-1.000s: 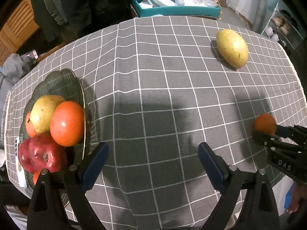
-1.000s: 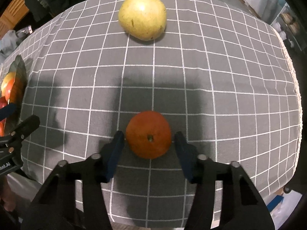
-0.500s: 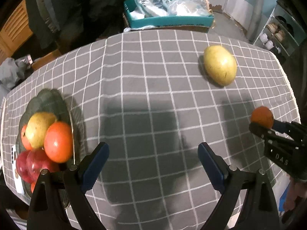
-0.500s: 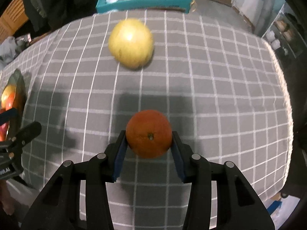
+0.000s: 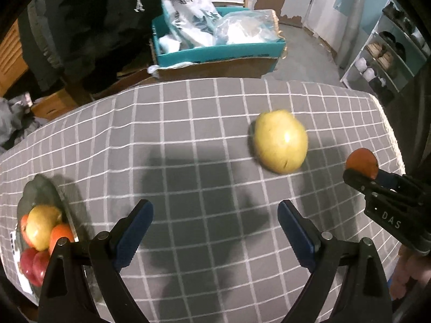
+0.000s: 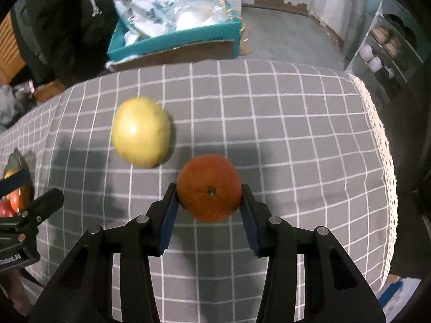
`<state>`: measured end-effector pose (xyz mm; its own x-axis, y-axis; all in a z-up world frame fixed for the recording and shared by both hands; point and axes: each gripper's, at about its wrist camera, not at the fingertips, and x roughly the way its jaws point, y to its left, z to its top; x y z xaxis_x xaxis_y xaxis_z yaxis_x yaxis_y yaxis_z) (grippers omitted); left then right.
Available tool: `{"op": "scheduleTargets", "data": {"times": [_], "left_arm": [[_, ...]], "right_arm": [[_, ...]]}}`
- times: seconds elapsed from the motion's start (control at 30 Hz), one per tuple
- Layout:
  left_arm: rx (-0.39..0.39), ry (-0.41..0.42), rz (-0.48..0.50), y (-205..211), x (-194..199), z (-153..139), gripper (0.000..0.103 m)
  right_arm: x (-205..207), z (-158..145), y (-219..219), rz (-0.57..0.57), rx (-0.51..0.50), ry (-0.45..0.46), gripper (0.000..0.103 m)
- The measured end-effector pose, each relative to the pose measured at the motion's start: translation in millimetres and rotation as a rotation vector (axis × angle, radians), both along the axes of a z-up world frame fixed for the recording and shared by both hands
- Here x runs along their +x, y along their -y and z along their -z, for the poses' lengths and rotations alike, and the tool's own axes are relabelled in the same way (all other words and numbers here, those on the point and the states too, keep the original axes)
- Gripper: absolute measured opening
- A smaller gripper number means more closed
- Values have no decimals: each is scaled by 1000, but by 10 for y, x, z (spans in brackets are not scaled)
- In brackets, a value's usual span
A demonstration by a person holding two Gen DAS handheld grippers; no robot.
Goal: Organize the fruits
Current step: 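Lower the left tool onto the yellow pear and grasp it while the right tool holds the small orange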
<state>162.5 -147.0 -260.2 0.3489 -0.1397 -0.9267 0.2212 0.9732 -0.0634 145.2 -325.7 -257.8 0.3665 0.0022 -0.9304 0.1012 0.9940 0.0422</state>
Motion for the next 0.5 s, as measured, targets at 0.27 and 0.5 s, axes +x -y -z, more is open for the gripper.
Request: {"op": "scheduleTargets", "data": {"times": [0.27,0.5], "left_arm": [[-47,-42,4,241,301,89,95],[-43,-48,24,468,440,180,95]], "right_arm": [[237,13,291,28,6,4,44],[339,81,469,49,11,1,44]]}}
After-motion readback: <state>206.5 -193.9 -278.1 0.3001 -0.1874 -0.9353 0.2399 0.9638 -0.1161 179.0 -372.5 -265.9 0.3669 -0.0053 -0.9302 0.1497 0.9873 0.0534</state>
